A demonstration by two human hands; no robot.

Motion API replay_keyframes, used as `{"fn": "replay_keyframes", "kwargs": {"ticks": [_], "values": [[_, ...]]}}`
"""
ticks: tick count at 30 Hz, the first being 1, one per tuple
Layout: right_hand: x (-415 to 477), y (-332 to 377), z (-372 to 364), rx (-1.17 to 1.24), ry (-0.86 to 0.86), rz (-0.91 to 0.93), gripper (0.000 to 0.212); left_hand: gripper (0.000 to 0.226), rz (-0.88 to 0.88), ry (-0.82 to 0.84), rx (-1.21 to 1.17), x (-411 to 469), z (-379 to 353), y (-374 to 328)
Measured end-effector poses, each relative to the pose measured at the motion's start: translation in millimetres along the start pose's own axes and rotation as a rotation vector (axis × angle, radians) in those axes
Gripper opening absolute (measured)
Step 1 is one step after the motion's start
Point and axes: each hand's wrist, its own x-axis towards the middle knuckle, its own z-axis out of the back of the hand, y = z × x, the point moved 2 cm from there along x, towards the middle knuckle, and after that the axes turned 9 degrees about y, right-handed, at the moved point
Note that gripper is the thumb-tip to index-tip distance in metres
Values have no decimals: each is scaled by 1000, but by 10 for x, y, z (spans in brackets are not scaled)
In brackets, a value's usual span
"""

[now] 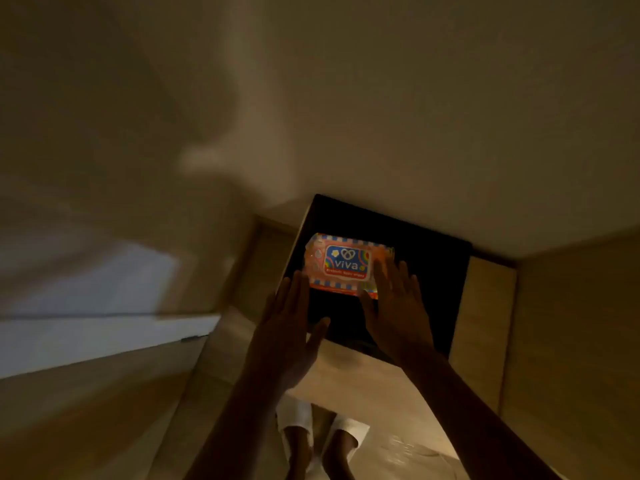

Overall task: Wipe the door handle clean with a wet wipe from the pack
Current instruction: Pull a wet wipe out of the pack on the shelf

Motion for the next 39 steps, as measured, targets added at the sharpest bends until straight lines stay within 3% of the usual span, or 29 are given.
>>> {"fn": "replay_keyframes", "kwargs": {"ticks": [9,17,28,32,39], "values": [[532,-182,-479,-30,-151,142,60,75,-47,-55,-39,713,-562,209],[623,-117,-393,-15,-243,60,55,65,-63,-79,-2,770,-688,256],[603,-113,-428,-151,-302,150,54,63,-107,-89,24,764,-728,328],[704,9,-163,43,-333,97,42,63,-111,-86,45,777,-754,362],[914,-91,73,607,-504,-236,23,68,-136,-69,15,739,-773,383]]}}
